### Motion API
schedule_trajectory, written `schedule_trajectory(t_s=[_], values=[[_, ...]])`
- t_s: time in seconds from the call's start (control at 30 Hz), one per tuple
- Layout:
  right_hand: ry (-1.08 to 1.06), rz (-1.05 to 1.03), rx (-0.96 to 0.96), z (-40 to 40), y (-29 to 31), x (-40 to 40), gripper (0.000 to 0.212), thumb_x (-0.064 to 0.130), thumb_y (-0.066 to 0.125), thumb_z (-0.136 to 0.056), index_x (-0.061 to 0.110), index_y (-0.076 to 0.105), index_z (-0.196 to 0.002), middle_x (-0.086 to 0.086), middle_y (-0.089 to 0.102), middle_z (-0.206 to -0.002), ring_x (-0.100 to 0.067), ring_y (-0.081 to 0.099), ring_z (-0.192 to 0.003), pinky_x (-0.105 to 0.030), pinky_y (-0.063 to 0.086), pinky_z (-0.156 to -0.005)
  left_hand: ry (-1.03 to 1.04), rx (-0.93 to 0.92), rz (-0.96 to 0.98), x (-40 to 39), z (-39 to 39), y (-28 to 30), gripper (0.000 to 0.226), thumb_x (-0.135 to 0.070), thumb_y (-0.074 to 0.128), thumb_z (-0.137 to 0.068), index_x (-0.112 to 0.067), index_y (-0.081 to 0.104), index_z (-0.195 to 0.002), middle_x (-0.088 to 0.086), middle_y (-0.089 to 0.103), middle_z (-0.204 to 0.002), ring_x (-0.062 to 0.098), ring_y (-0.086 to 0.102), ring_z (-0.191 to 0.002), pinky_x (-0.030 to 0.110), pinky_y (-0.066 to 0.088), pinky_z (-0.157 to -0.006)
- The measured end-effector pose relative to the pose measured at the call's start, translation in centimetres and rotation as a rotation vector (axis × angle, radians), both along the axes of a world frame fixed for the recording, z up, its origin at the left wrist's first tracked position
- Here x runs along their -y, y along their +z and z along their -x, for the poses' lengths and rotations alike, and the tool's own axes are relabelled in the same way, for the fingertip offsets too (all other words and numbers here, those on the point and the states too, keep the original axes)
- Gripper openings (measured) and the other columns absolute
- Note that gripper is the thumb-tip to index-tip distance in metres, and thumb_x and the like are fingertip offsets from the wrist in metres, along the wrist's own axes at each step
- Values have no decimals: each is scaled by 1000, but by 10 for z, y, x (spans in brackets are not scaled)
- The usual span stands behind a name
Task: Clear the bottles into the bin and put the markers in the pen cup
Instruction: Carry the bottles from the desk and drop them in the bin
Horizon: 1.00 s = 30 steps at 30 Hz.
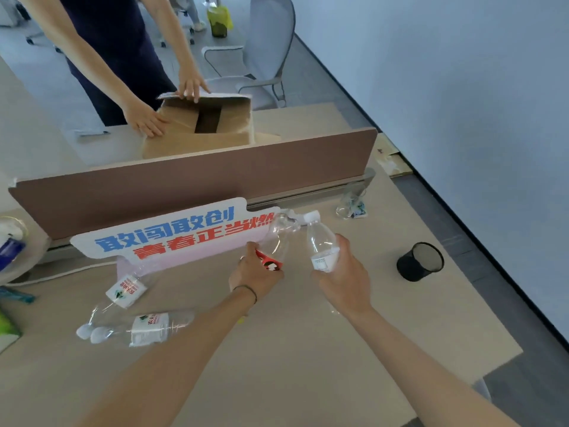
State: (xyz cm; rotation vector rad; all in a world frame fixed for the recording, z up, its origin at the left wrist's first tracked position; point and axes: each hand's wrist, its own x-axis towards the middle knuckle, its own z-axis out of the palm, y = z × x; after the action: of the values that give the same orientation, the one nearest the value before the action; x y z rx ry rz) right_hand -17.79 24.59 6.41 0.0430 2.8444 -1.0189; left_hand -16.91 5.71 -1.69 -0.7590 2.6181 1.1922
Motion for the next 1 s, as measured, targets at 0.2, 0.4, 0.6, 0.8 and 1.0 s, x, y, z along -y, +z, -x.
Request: schedule_trajectory(t_s=[0.2, 0.4, 0.6, 0.8, 1.0], values=[[-158, 42, -12, -27, 5, -69, 73, 25, 70, -68, 39, 36, -131, 14, 65, -104, -21, 63, -88, -39, 54, -77, -2, 12, -248, -81, -28, 13, 71, -34, 80, -68, -28, 47, -131, -12, 63, -83, 10, 63, -77, 28, 52, -68], [-323, 105, -35, -53, 9, -152, 69, 27, 71, -67, 40, 37, -127, 12, 65, -95, -21, 64, -84, -42, 55, -78, -98, 6, -335, -170, -48, 22, 67, -35, 84, -62, -28, 51, -119, -4, 65, -91, 18, 65, -87, 20, 56, -67], [-406, 138, -84, -83, 13, -262, 72, 30, 72, -67, 38, 37, -129, 11, 63, -93, -19, 64, -82, -40, 55, -74, -209, -18, -300, -273, -58, 38, 67, -36, 86, -62, -27, 52, -120, -5, 67, -94, 24, 64, -98, 31, 55, -78], [-452, 156, -82, -116, 15, -389, 69, 34, 71, -68, 39, 36, -127, 11, 64, -95, -18, 64, -83, -40, 54, -70, -320, -46, -271, -386, -69, 54, 62, -34, 88, -69, -25, 51, -118, -8, 63, -94, 12, 63, -86, 28, 55, -74], [-491, 97, -94, -136, 14, -497, 70, 36, 76, -78, 29, 37, -136, 10, 58, -96, -17, 60, -83, -29, 39, -58, -376, -32, -281, -491, -75, 59, 68, -42, 88, -67, -24, 50, -120, -1, 65, -105, 20, 65, -95, 42, 59, -90]])
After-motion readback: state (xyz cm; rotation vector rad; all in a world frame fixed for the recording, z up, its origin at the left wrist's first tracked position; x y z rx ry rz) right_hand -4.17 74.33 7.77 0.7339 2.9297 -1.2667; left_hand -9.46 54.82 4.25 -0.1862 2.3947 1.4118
